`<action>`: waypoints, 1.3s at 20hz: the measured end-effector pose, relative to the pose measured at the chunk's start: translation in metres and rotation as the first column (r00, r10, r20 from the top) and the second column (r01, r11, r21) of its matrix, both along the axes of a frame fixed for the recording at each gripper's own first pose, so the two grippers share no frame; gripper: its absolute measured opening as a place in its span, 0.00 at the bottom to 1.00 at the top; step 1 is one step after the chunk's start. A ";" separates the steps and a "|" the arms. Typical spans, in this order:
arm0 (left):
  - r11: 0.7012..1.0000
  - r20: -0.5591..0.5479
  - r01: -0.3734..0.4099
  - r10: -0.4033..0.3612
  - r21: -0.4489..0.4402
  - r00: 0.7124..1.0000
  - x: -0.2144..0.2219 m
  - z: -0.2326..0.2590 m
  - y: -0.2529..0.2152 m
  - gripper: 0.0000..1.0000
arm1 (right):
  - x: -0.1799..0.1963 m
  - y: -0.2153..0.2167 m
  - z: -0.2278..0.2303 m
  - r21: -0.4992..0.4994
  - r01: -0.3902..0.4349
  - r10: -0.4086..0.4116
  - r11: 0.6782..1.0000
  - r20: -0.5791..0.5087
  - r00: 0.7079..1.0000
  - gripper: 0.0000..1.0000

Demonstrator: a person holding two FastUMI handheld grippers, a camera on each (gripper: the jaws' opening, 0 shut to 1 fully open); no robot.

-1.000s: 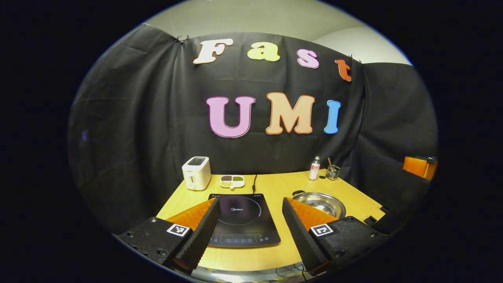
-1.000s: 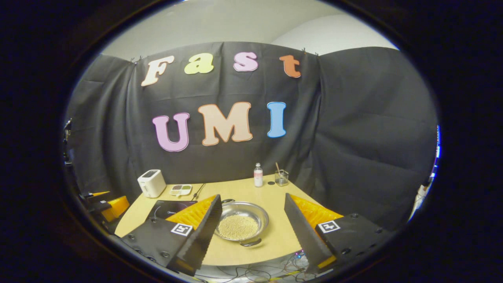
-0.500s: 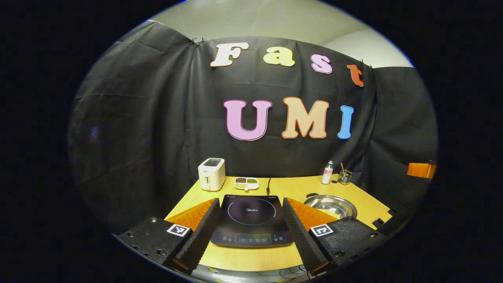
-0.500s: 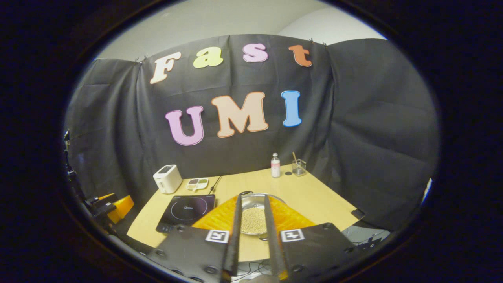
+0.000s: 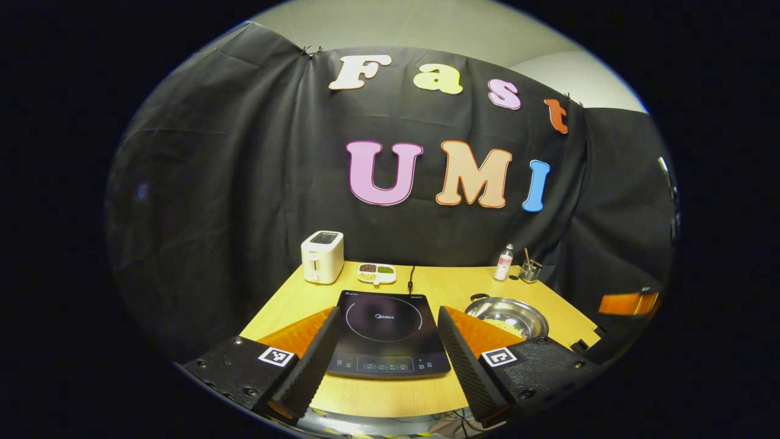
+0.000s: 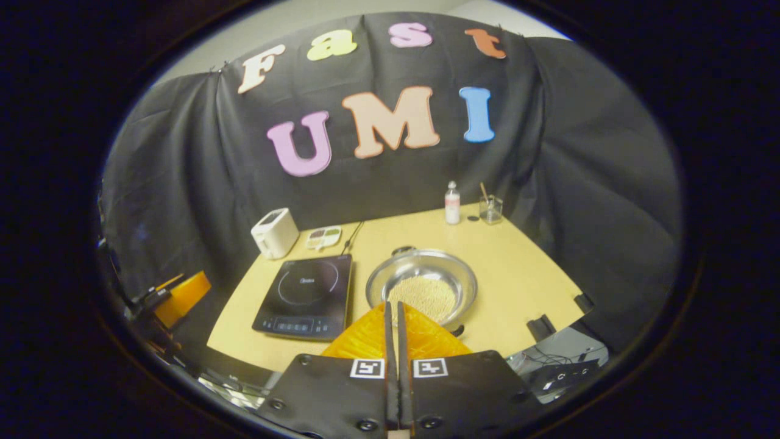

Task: First push the handle of the pot to place it horizontally, then grasp the pot with both hands and set it on the induction cooktop.

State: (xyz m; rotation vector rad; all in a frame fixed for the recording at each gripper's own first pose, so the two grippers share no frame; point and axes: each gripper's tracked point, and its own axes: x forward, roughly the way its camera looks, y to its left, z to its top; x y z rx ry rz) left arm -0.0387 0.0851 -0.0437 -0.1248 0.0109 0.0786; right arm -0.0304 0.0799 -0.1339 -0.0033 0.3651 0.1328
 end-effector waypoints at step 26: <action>0.964 -0.113 -0.255 0.262 0.069 0.959 0.111 0.024 -0.013 0.96 | 0.105 -0.039 -0.202 0.234 -0.038 0.202 0.971 -0.731 0.652 0.05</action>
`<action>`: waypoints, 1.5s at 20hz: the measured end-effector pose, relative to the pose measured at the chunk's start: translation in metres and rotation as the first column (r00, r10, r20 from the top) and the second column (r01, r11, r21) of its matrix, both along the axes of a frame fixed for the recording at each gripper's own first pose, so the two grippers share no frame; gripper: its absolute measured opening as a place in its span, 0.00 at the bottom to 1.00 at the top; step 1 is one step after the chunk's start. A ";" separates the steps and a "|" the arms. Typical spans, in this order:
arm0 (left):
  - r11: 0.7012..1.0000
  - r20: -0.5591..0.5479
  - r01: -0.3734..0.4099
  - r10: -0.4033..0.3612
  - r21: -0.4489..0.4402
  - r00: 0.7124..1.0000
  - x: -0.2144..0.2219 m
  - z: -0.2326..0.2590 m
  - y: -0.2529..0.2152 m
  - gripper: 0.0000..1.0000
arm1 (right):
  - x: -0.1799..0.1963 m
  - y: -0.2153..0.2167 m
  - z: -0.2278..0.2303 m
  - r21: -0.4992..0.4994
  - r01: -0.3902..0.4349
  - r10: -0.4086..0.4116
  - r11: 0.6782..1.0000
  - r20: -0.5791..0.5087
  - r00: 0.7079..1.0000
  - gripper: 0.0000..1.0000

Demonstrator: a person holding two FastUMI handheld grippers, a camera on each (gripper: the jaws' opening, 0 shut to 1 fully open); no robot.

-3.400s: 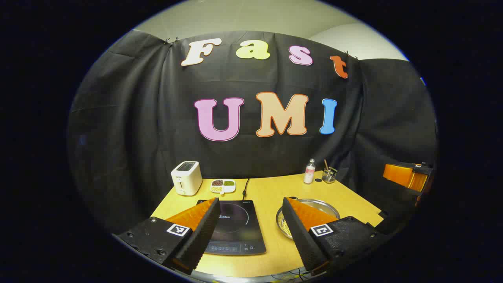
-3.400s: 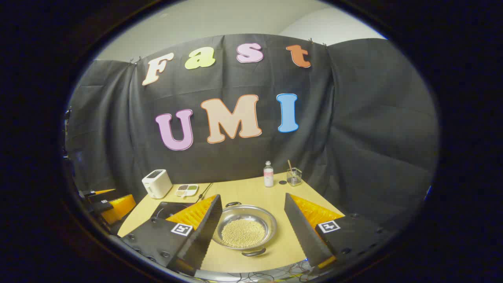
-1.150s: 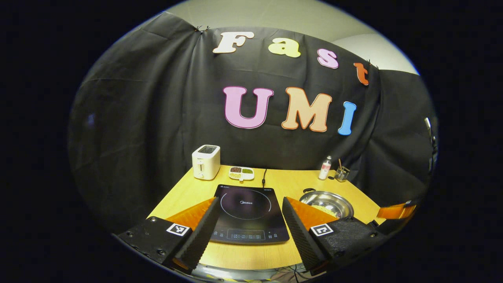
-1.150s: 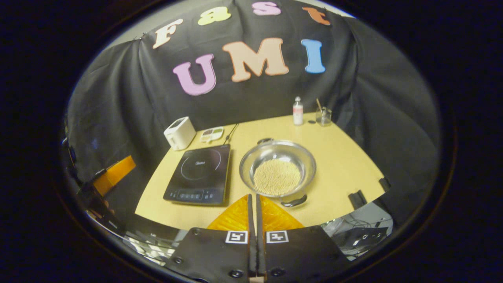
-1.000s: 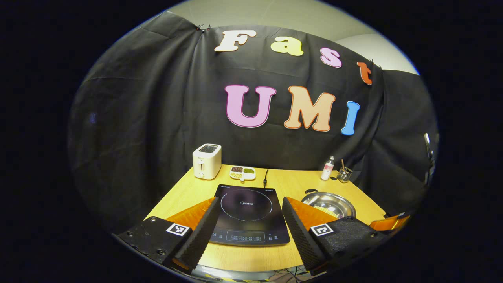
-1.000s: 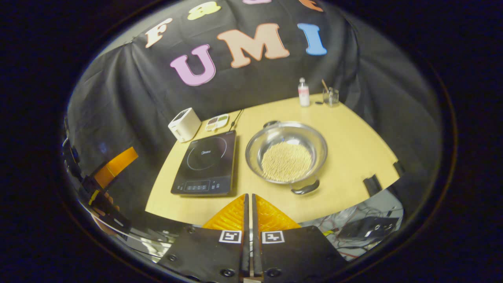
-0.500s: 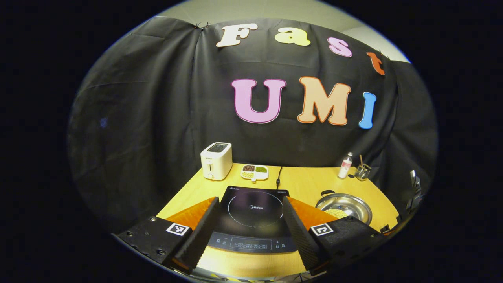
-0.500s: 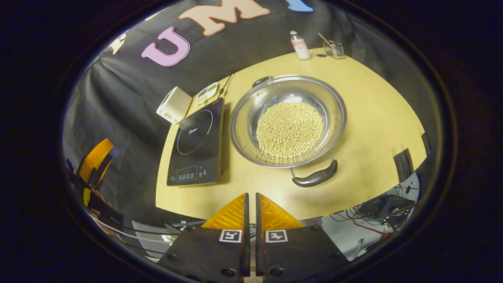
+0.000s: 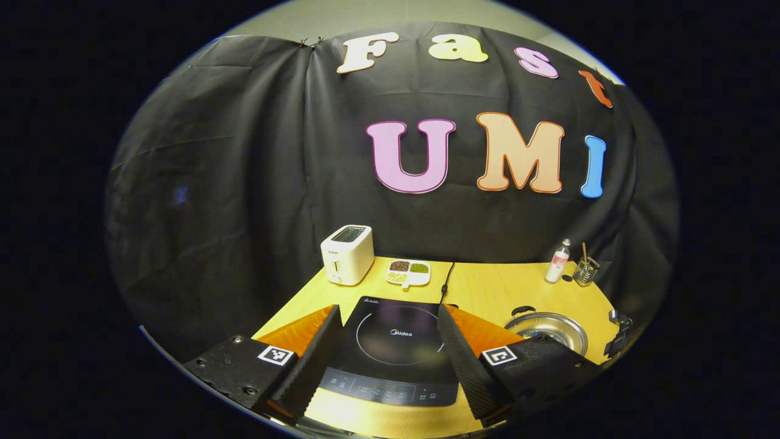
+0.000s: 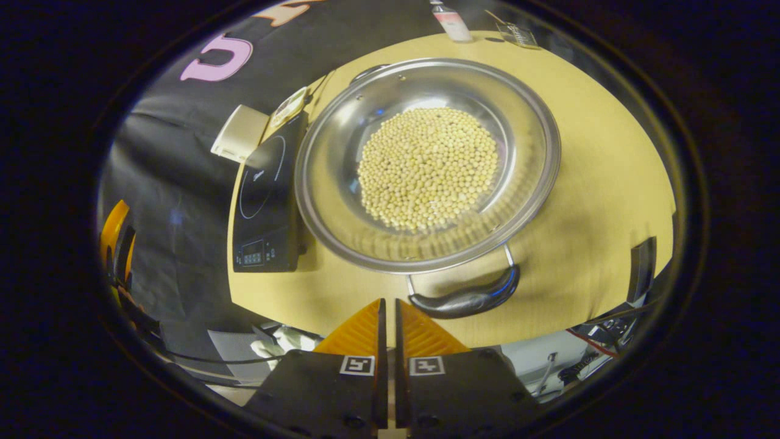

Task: First push the handle of the pot to place it horizontally, then grasp the pot with both hands and set it on the induction cooktop.

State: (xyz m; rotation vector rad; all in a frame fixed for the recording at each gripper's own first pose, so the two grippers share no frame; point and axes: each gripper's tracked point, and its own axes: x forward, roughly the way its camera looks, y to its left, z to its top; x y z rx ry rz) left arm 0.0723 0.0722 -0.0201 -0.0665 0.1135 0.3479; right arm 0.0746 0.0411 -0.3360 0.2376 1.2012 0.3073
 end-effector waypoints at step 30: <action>0.990 -0.051 -0.062 0.056 -0.128 0.997 0.040 -0.020 -0.058 0.97 | 0.140 -0.153 0.034 -0.189 0.094 -0.066 0.977 0.150 0.986 0.06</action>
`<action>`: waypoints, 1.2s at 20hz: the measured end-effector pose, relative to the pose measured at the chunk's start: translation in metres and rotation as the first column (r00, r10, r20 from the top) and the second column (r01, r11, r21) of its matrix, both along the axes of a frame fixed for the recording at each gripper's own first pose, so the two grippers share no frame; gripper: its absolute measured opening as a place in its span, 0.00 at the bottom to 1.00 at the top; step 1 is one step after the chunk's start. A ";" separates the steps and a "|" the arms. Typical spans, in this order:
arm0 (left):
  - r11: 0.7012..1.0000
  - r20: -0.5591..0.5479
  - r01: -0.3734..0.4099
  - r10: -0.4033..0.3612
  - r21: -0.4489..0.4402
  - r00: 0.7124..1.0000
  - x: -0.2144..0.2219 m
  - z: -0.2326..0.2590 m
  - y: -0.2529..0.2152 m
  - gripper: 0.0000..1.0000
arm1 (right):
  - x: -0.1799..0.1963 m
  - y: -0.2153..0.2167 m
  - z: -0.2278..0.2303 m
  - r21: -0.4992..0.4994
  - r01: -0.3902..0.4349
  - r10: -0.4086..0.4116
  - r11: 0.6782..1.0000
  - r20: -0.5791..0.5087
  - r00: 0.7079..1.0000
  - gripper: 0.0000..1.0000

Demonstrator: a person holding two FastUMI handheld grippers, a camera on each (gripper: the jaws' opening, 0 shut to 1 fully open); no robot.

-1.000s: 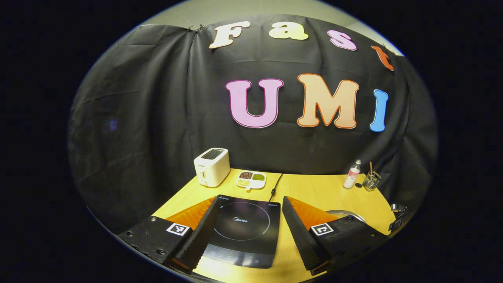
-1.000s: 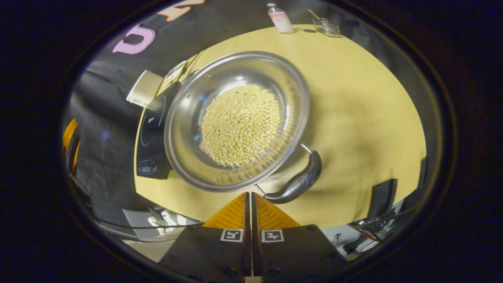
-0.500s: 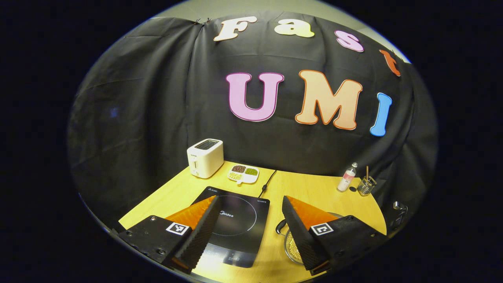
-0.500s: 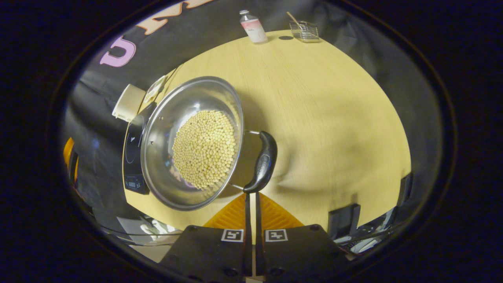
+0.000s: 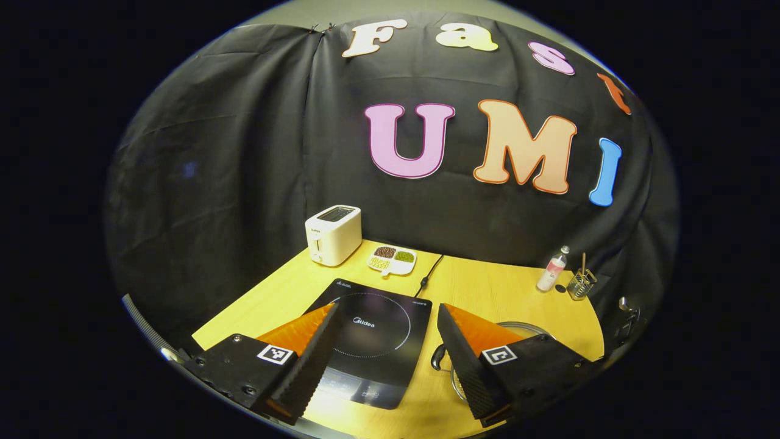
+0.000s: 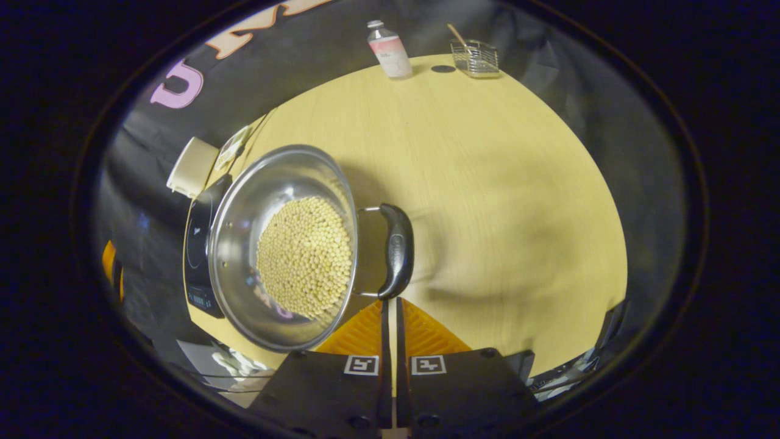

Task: First push the handle of the pot to place it horizontally, then grasp the pot with both hands and set it on the induction cooktop.

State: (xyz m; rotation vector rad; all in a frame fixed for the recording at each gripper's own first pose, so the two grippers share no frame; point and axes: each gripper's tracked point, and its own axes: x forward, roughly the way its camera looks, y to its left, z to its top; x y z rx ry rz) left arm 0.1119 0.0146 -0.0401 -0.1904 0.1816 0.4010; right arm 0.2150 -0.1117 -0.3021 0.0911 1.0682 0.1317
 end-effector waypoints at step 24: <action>0.951 -0.318 0.151 -0.236 -0.268 0.918 0.040 -0.107 -0.052 1.00 | 0.037 -0.010 0.059 0.162 0.117 -0.124 0.980 0.034 0.992 0.94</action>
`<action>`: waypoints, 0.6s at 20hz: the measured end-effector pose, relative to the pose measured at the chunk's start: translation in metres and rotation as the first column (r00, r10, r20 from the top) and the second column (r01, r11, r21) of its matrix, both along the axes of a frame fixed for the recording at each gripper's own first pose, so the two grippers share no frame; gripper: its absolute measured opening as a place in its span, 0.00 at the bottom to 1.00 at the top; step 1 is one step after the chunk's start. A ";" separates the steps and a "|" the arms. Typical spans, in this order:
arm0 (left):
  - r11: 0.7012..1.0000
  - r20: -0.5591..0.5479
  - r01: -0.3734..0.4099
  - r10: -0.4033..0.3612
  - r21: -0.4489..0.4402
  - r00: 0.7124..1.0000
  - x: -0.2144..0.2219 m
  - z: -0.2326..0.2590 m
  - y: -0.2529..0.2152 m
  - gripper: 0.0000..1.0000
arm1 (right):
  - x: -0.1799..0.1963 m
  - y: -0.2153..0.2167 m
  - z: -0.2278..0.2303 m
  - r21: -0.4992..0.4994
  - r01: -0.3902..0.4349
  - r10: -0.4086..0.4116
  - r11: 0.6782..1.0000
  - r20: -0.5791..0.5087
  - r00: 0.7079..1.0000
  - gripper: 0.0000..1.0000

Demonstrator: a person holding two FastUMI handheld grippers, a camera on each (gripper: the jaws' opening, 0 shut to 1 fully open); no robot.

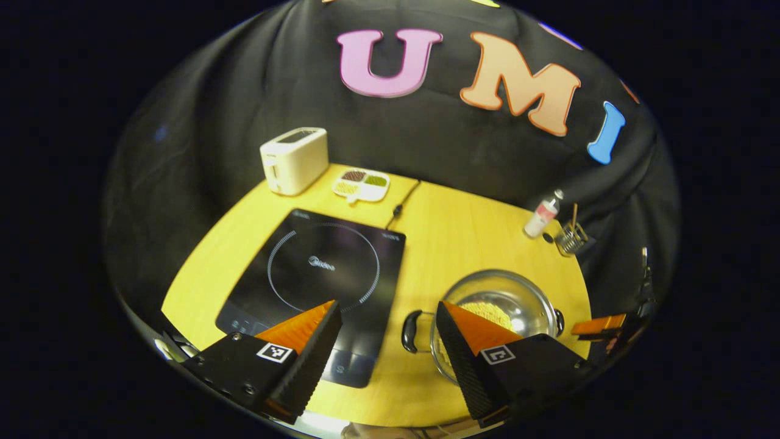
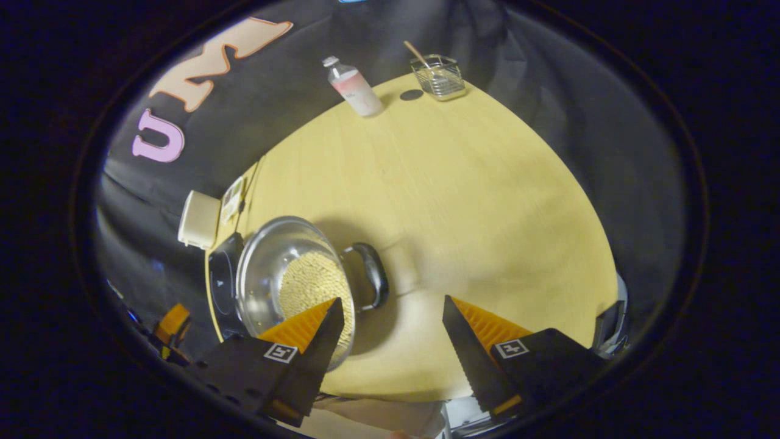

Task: First push the handle of the pot to place it horizontally, then grasp the pot with both hands and set it on the induction cooktop.

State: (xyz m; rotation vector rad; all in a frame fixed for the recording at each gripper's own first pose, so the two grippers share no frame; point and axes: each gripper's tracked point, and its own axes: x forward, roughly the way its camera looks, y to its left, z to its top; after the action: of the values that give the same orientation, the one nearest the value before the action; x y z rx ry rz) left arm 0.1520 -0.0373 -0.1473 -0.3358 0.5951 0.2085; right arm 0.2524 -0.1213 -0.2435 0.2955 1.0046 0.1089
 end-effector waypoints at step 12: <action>0.985 -0.219 0.081 -0.113 -0.150 0.969 0.017 -0.071 -0.037 0.95 | 0.021 0.026 -0.041 -0.012 -0.043 0.042 0.999 -0.075 0.996 0.94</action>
State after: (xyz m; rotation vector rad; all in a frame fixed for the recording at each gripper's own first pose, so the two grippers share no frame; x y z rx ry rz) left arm 0.1685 -0.0739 -0.2180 -0.4210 0.8529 0.1114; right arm 0.2735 -0.0952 -0.2841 0.2675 1.0861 0.1309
